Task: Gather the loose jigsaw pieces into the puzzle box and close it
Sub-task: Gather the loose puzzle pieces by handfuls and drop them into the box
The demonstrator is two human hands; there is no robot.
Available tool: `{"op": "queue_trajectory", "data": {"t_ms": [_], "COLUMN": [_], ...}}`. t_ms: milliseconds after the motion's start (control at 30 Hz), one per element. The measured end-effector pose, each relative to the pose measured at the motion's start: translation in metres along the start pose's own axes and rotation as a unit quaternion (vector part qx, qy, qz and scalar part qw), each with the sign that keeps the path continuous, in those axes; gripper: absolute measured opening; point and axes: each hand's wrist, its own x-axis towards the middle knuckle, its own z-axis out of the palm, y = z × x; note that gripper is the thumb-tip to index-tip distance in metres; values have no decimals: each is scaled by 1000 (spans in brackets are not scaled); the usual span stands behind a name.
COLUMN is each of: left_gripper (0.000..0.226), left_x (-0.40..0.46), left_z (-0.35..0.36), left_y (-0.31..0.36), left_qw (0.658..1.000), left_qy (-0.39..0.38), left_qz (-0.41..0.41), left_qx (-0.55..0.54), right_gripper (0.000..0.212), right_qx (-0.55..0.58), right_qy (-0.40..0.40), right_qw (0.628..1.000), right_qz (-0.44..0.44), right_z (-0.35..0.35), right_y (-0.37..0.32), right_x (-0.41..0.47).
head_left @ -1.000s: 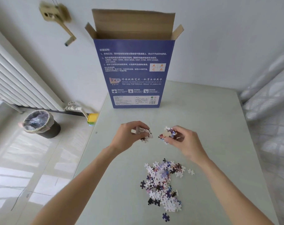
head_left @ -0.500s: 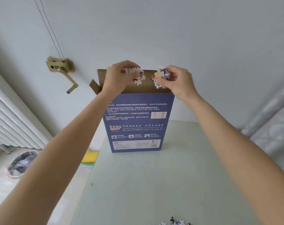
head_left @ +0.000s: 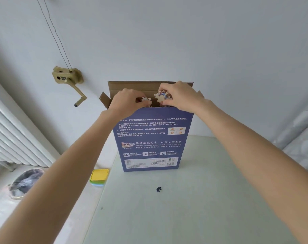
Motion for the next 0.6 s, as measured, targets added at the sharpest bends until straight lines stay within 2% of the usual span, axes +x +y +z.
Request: {"op": "queue_trajectory", "data": {"t_ms": [133,200,300,367,433,533,600], "left_gripper": [34,33,20,16,16,16,17], "left_x": [-6,-10,-24,-40,-59,-96,-122], "left_z": [-6,-8,-6,-1,13,51,87], "left_y": [1,2,7,10,11,11,11], "left_qw": [999,999,985,957,934,938,961], "left_qy": [-20,-1,113,213,263,245,183], "left_qz": [12,37,121,190,239,242,193], "left_qx": [24,36,48,55,31,-25,-70], "right_gripper": [9,6,10,12,13,13,13], "right_qx": [28,14,13,37,41,48,81], "right_qy": [-14,1,80,174,253,287,241], "right_qw": [1000,1000,997,983,964,956,967], "right_qz": [1,5,-11,-45,-68,-40,17], "right_z": [6,5,7,14,29,72,113], "right_y": [1,1,-3,-8,-11,-6,4], "right_x": [1,1,-10,-31,-62,-117,-154]}}
